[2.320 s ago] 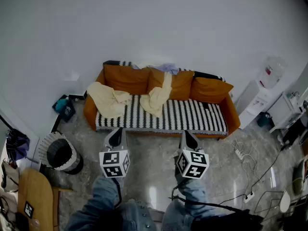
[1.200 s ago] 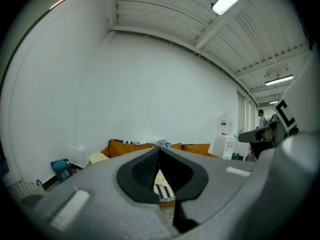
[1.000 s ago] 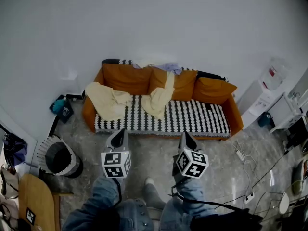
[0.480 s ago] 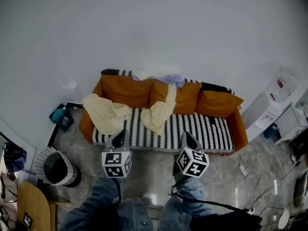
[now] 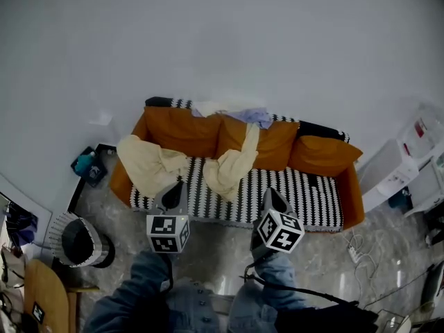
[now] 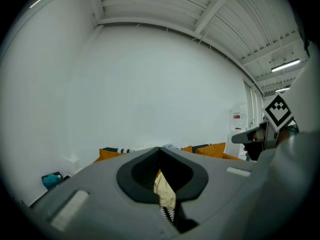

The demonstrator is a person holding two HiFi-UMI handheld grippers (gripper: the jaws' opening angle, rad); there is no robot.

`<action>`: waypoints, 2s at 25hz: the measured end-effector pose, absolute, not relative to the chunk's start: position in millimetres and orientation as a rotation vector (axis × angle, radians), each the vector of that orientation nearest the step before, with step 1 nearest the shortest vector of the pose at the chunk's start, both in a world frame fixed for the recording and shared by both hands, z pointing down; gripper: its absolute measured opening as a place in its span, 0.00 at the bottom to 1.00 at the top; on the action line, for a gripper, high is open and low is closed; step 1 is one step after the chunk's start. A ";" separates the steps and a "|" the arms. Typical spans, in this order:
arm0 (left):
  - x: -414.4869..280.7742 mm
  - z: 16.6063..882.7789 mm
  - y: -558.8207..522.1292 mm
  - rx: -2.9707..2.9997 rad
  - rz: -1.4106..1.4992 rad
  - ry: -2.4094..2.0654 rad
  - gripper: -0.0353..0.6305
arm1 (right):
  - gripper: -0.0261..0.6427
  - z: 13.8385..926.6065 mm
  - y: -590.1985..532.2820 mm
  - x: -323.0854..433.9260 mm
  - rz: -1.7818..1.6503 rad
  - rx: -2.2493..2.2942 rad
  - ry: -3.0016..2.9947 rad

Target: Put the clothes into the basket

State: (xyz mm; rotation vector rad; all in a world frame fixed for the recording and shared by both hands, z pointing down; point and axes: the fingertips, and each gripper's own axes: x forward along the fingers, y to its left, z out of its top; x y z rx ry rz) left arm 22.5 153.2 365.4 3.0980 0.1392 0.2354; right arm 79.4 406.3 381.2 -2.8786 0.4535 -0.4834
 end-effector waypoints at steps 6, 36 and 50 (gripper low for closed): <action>57.7 383.5 142.1 3.075 0.288 0.129 0.06 | 0.04 401.6 399.3 114.1 -0.536 -2.881 0.436; 338.5 403.4 -10.8 2.978 0.294 0.142 0.06 | 0.04 389.8 263.0 369.5 -0.601 -2.988 0.341; 382.4 420.4 -9.6 2.968 0.366 0.089 0.06 | 0.04 403.4 257.6 436.1 -0.655 -2.987 0.425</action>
